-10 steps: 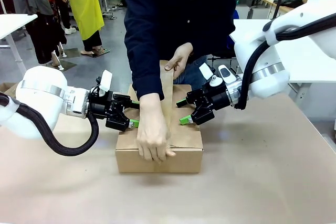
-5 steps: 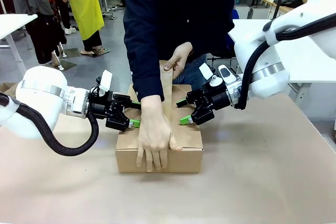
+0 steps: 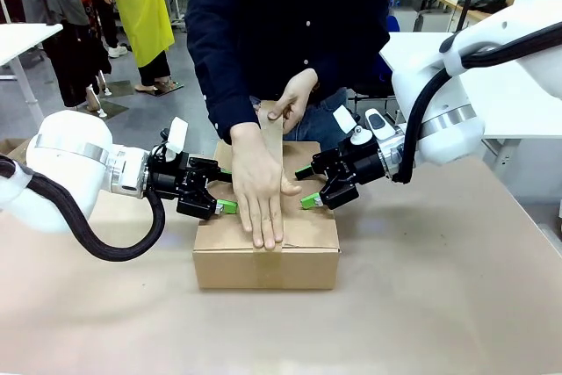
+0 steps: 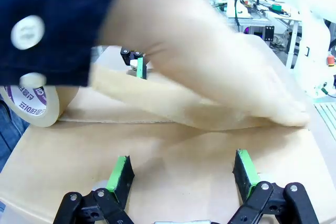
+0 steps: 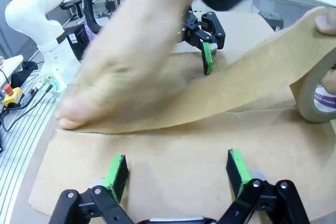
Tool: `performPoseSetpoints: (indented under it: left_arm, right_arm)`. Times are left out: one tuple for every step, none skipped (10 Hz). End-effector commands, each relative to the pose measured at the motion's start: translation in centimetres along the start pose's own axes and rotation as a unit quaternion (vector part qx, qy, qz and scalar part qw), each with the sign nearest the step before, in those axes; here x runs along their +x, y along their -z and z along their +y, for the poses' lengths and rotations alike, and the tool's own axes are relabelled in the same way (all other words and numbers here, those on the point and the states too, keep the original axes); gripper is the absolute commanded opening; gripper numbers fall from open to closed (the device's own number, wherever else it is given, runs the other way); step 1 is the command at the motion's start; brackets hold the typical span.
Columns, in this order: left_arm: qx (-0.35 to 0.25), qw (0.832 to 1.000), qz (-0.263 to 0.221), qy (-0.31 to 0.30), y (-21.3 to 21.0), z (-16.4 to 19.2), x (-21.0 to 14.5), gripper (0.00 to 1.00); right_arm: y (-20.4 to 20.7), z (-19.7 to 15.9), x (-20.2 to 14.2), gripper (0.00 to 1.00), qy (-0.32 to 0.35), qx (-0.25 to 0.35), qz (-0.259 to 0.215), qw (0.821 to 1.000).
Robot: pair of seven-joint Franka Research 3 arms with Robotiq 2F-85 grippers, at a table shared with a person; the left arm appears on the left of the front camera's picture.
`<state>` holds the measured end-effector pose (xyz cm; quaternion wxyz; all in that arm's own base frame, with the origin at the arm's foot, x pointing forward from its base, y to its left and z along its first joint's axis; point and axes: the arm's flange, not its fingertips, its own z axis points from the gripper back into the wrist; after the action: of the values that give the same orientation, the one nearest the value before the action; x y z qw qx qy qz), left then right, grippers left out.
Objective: Pack the gift set into the box.
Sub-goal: Press and hold the closed box until the human finishes sealing it.
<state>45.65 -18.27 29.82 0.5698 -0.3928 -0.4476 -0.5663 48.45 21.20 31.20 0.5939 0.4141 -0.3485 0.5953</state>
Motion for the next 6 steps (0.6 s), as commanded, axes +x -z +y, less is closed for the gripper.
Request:
performPoseSetpoints:
  left_arm:
    - [-0.003, 1.000, -0.003, 0.002, -0.15, -0.21, -0.29, 1.00]
    - [-0.003, 1.000, -0.003, 0.002, -0.15, -0.21, -0.29, 1.00]
    - [-0.003, 1.000, -0.003, 0.002, -0.15, -0.21, -0.29, 1.00]
    - [-0.003, 1.000, -0.003, 0.002, -0.15, -0.21, -0.29, 1.00]
    - [-0.003, 1.000, -0.003, 0.002, -0.15, -0.21, -0.29, 1.00]
    - [-0.003, 1.000, -0.003, 0.002, -0.15, -0.21, -0.29, 1.00]
  right_arm:
    - [0.14, -0.09, -0.33, 1.00, 0.003, 0.001, 0.001, 1.000]
    - [0.14, -0.09, -0.33, 1.00, 0.003, 0.001, 0.001, 1.000]
    - [0.14, -0.09, -0.33, 1.00, 0.003, 0.001, 0.001, 1.000]
    - [0.14, -0.09, -0.33, 1.00, 0.003, 0.001, 0.001, 1.000]
    - [0.14, -0.09, -0.33, 1.00, 0.003, 0.001, 0.001, 1.000]
    - [0.14, -0.09, -0.33, 1.00, 0.003, 0.001, 0.001, 1.000]
